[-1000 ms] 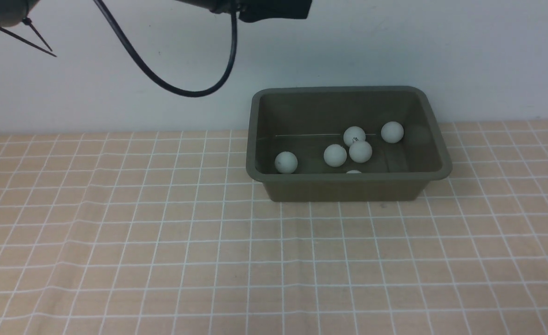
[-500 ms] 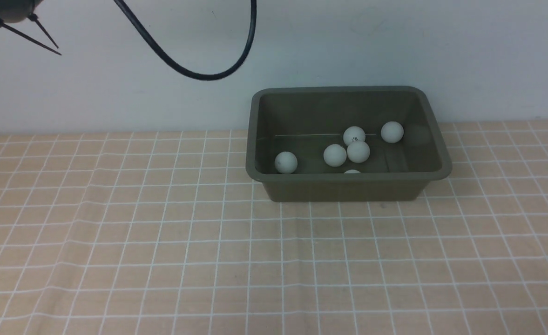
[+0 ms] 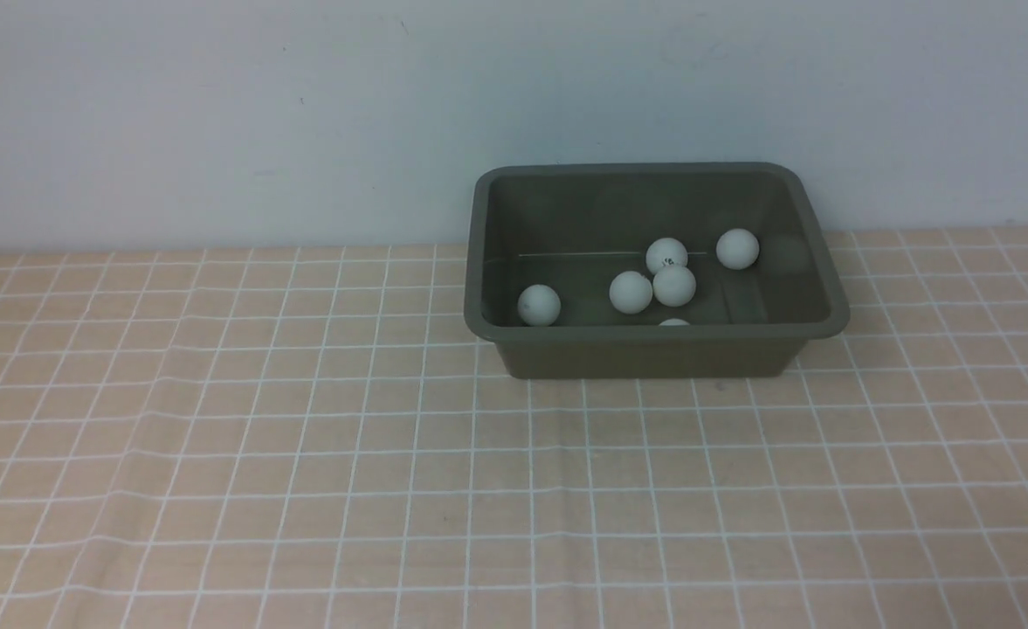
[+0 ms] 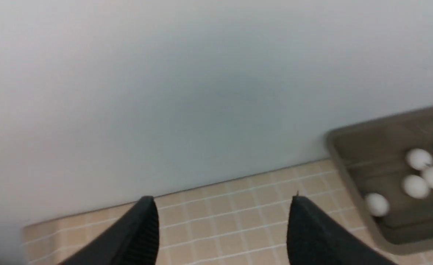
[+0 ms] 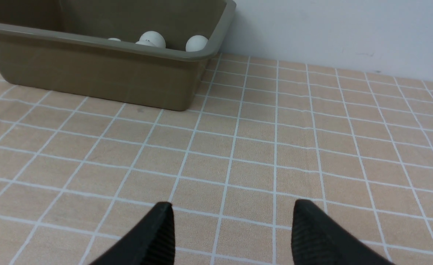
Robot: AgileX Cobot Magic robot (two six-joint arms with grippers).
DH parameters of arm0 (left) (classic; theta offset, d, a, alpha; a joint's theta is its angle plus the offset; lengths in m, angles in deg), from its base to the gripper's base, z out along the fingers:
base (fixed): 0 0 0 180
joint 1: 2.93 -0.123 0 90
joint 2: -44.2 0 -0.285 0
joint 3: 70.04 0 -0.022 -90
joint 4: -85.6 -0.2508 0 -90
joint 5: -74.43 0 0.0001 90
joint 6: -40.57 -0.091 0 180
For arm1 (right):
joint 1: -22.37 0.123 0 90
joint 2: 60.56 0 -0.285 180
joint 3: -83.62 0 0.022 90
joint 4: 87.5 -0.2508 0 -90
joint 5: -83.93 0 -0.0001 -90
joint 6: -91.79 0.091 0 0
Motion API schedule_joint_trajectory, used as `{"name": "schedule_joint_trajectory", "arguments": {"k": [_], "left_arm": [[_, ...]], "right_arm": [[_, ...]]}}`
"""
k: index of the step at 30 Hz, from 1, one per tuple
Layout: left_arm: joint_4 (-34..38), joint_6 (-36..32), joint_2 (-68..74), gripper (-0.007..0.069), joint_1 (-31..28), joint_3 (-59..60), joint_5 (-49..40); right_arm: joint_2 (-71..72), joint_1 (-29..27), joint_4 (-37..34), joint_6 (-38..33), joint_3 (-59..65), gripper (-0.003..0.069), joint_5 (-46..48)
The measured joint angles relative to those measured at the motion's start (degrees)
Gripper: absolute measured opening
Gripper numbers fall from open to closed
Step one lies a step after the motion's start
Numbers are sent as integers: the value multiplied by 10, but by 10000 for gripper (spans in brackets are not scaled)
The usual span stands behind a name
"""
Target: Put the table tennis balls into the box on the light coffee tablecloth.
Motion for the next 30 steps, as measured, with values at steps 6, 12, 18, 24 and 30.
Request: {"name": "schedule_joint_trajectory", "arguments": {"k": [6, 12, 18, 24, 30], "left_arm": [[-25, 31, -227, 392, -3, 211, 54], [-2, 10, -445, 392, -3, 571, 256], [-71, 43, -606, 392, -3, 917, 407], [-127, 121, -645, 392, -3, 1065, 452], [-147, 142, -692, 392, -3, 1149, 480]], "right_arm": [[0, 0, 0, 0, 0, 399, 0], [0, 0, 0, 0, 0, 399, 0], [0, 0, 0, 0, 0, 399, 0], [0, 0, 0, 0, 0, 399, 0], [0, 0, 0, 0, 0, 399, 0]]}}
